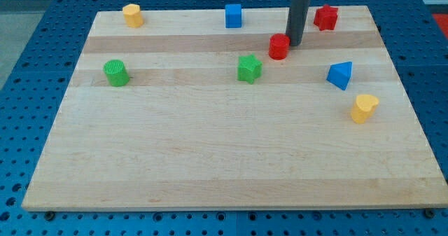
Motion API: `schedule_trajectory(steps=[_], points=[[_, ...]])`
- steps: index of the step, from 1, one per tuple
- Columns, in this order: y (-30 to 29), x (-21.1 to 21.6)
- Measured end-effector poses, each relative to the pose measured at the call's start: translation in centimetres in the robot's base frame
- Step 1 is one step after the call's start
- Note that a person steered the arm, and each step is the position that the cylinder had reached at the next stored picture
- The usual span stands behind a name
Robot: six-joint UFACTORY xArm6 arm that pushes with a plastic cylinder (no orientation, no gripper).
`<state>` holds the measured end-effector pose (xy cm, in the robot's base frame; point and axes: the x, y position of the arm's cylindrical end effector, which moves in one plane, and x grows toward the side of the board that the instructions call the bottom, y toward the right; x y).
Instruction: Push the red circle to the bottom left
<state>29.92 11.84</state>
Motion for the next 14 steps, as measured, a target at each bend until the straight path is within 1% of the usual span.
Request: schedule_trajectory(steps=[2,4,5,6,7,8,10,11,12,13,14], points=[[0.4,0.0],[3.1,0.2],[2.1,0.9],[-0.7,2.2],[-6.2,2.4],[-8.3,2.4],[-8.9,2.4],[-12.7,2.6],[-13.1,2.8],[-9.9,0.0],[-12.3,-2.2]])
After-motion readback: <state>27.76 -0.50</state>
